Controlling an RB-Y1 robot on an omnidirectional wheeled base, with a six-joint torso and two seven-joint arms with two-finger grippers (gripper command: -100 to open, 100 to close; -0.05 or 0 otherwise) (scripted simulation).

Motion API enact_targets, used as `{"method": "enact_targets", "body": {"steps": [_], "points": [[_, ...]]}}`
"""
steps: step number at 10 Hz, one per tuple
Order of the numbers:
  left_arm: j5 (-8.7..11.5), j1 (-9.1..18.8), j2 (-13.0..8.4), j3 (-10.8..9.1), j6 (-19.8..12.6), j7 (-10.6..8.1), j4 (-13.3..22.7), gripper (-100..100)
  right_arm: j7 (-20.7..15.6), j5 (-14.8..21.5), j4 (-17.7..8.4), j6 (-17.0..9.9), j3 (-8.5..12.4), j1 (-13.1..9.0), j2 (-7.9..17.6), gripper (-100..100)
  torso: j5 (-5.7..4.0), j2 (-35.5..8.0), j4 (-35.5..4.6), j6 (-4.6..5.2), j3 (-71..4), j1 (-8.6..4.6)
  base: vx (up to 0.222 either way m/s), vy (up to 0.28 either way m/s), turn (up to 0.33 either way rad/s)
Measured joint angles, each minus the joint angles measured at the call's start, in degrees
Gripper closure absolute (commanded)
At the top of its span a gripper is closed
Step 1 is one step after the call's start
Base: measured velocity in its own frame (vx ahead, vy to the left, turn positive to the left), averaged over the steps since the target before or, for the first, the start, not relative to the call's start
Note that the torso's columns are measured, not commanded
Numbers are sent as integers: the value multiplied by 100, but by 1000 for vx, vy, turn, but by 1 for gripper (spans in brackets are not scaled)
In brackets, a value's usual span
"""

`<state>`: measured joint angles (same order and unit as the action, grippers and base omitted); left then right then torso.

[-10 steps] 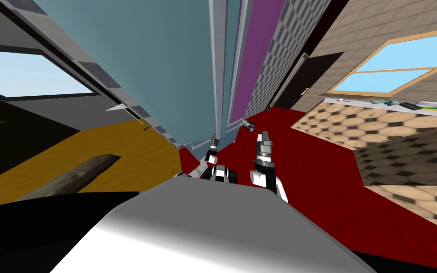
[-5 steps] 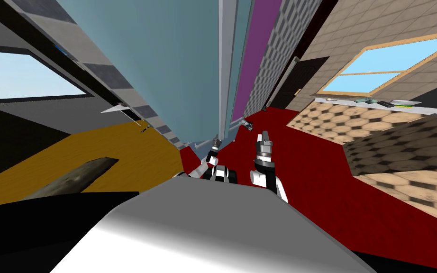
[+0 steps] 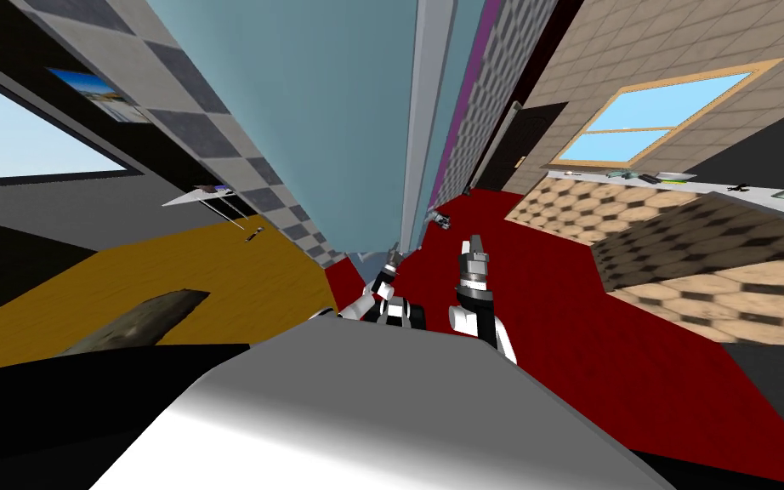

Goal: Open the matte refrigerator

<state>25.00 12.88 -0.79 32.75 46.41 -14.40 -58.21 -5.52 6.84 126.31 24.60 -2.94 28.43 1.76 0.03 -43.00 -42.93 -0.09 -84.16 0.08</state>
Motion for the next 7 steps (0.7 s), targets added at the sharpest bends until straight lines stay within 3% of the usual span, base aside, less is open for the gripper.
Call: {"method": "enact_targets", "body": {"steps": [4, 7], "points": [[-37, 70, -80, 378, 79, -234, 135, 100, 0, 0, 0, 0, 0, 0, 1, 0, 0, 39, 32, 21, -25, 0, -125, 179, -135], [-68, 47, -251, 848, -40, -437, -137, 100, 0, 0, 0, 0, 0, 1, 0, 0, 3, 27, 13, -8, -19, 2, -105, 215, -128]]}}
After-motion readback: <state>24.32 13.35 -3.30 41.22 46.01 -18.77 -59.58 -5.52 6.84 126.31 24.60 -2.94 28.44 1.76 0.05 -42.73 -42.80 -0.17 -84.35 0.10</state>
